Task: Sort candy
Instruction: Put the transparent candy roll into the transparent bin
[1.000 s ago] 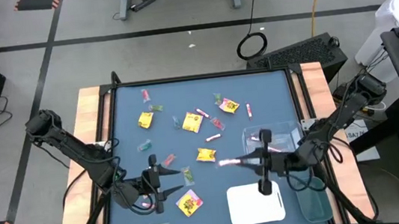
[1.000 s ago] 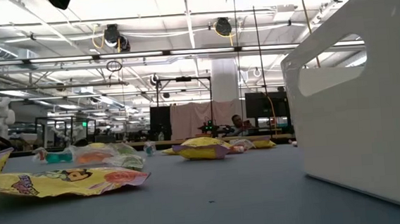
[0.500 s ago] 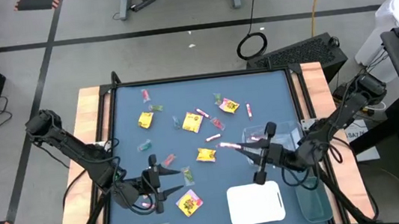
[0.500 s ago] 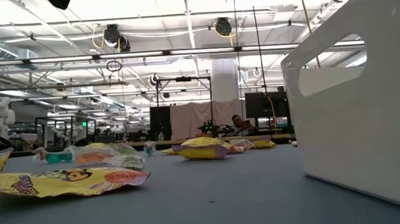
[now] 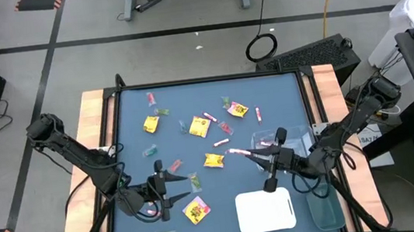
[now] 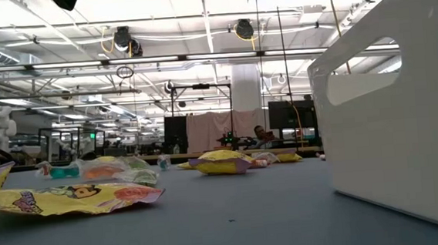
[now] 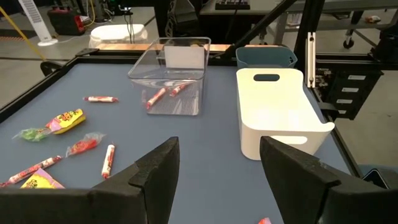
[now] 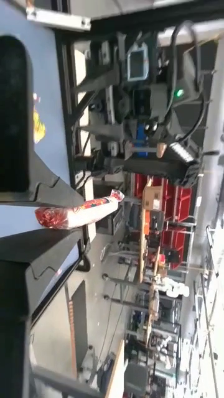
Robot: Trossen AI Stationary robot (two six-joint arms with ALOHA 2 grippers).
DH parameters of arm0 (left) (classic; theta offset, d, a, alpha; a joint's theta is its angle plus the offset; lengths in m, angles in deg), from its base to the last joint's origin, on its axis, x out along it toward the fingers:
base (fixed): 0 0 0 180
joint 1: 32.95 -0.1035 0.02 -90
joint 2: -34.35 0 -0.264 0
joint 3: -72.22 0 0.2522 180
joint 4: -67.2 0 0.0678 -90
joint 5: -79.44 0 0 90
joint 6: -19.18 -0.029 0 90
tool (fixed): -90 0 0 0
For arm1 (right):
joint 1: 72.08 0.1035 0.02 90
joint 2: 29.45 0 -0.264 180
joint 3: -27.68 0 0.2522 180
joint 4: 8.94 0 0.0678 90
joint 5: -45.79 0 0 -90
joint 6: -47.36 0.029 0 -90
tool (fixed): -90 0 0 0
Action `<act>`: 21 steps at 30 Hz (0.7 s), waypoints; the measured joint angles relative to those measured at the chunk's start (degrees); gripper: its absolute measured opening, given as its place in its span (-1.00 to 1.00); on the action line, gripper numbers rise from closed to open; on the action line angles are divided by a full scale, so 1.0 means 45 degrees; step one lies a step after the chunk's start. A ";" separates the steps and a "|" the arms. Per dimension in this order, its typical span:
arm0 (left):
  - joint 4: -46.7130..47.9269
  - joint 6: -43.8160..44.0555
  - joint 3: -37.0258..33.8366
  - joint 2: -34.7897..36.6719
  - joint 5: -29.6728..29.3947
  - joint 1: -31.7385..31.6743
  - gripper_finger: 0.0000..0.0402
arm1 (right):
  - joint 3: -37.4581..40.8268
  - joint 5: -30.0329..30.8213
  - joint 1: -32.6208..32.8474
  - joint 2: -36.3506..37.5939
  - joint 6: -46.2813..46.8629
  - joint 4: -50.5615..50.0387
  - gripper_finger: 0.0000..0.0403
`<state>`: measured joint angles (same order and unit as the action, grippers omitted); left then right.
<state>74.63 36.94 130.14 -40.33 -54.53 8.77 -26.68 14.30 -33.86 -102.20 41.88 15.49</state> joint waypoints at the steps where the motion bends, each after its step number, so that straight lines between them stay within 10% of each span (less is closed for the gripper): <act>1: 0.0000 -0.0004 0.0000 0.0000 0.0000 -0.0004 0.14 | 0.0000 -0.0012 0.0099 0.0002 -0.0053 0.0062 -0.81; 21: -0.0005 -0.0015 0.0000 0.0000 0.0000 -0.0004 0.14 | 0.0000 0.1659 0.1446 0.2023 0.1016 -0.3201 -0.81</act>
<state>74.61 36.87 130.14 -40.33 -54.53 8.75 -26.68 21.76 -27.35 -93.10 46.45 1.08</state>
